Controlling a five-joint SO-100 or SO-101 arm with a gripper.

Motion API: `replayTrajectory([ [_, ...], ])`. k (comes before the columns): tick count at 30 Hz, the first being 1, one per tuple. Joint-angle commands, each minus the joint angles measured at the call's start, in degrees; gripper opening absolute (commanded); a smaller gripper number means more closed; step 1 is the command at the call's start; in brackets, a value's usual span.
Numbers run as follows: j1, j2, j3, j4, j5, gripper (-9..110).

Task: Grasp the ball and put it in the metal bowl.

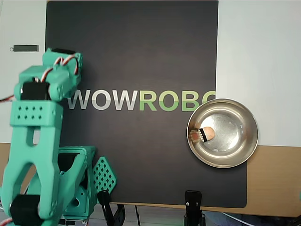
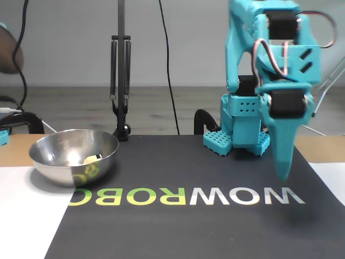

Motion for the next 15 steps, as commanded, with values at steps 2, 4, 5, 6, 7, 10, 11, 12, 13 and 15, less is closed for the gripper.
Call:
replayTrajectory([
  [2,0.18,12.13,9.14,-5.19,-0.44,0],
  [4,0.26,17.05,13.45,-7.29,-0.44,0],
  [5,0.35,19.51,15.47,-8.35,-0.44,0],
  [6,0.35,22.06,17.49,-9.32,-0.44,0],
  [7,0.35,24.61,19.51,-10.37,-0.44,0],
  [10,0.53,33.05,25.58,-13.36,-0.44,0],
  [11,0.53,36.04,27.69,-14.41,-0.44,0],
  [12,0.53,39.11,29.79,-15.38,-0.44,0],
  [13,0.53,42.10,31.99,-16.17,-0.44,0],
  [15,0.53,48.25,36.30,-17.67,-0.44,0],
])
